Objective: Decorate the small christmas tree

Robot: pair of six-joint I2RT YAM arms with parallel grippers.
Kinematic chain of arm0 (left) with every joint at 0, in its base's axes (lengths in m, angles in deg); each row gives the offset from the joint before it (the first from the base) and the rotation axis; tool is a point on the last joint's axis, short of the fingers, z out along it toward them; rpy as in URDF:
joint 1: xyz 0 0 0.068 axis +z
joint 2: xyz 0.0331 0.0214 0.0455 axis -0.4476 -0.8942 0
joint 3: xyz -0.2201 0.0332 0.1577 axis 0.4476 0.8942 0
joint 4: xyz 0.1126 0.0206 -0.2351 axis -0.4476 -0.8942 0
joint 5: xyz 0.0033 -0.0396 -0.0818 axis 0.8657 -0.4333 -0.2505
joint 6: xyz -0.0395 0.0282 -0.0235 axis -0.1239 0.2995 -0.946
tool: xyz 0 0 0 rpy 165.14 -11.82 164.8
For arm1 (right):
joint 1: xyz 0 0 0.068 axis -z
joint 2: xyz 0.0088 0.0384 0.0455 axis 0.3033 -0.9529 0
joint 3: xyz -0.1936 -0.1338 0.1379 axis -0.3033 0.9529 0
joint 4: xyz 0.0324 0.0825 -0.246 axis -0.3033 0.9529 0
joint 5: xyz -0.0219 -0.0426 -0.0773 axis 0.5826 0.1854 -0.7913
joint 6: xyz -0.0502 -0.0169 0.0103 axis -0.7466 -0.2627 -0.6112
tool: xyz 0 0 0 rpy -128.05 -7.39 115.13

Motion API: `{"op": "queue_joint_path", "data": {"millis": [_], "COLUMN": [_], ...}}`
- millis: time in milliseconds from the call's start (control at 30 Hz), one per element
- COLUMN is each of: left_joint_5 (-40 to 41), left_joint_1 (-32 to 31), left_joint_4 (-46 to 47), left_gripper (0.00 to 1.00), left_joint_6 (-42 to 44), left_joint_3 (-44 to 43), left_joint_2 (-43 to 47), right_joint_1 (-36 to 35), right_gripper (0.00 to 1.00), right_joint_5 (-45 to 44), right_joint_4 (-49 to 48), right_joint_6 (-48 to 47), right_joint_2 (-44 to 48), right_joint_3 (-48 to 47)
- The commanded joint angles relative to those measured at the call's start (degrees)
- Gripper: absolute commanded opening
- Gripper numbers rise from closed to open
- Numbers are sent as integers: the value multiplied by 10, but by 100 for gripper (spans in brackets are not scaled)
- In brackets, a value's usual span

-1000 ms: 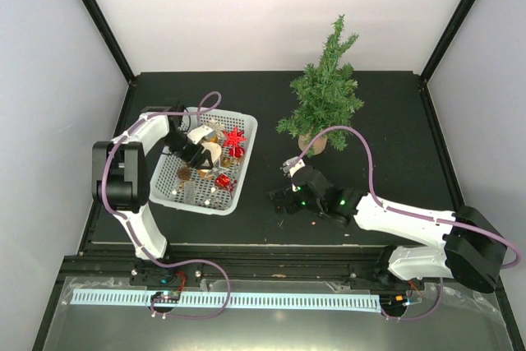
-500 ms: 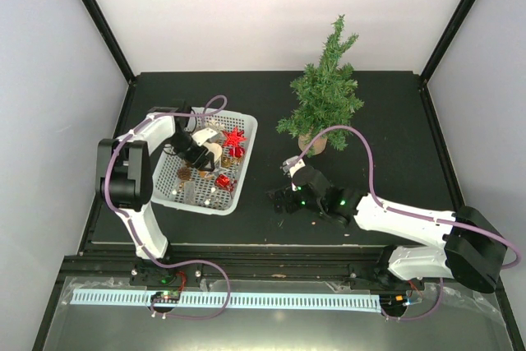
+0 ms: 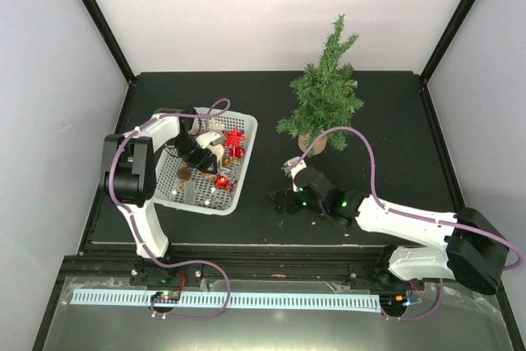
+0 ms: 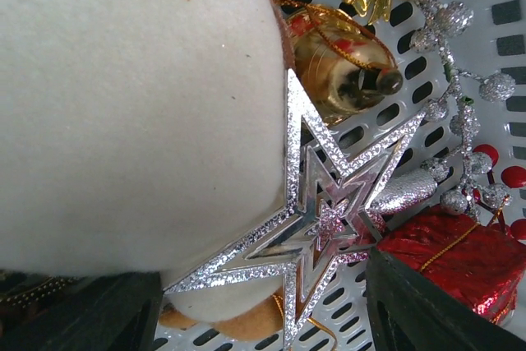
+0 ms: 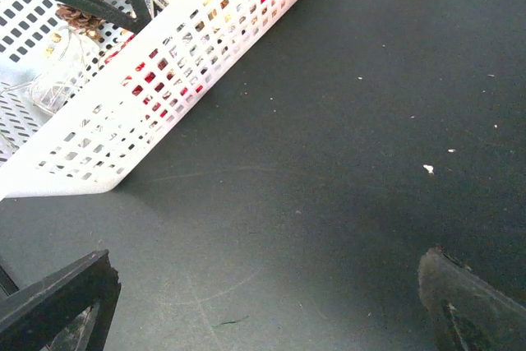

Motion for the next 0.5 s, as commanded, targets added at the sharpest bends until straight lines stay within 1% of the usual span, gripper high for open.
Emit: {"op": "queue_joint_path", "data": {"millis": [0, 100, 167, 233, 267, 367, 467], "left_joint_5": [-19, -16, -16, -18, -19, -21, -24], "left_joint_1": [-4, -4, -5, -4, -5, -5, -5], "left_joint_4": [10, 11, 10, 9, 9, 6, 7], "left_gripper": [67, 62, 52, 46, 45, 36, 33], "left_joint_6": [-12, -11, -10, -11, -11, -10, -10], "left_joint_3": [-5, -5, -5, -6, -6, -6, -6], "left_joint_2": [8, 16, 20, 23, 23, 26, 30], "right_joint_1": [3, 3, 3, 3, 3, 3, 3], "right_gripper": [100, 100, 100, 100, 100, 100, 100], "right_joint_5": [-4, 0, 1, 1, 1, 3, 5], "right_joint_4": [-19, -22, -23, -23, -23, -23, -23], "right_joint_6": [-5, -5, -5, -4, -4, -4, -4], "right_joint_2": [8, 6, 3, 0, -1, -3, -5], "right_joint_3": [8, 9, 8, 8, 7, 7, 8]}}
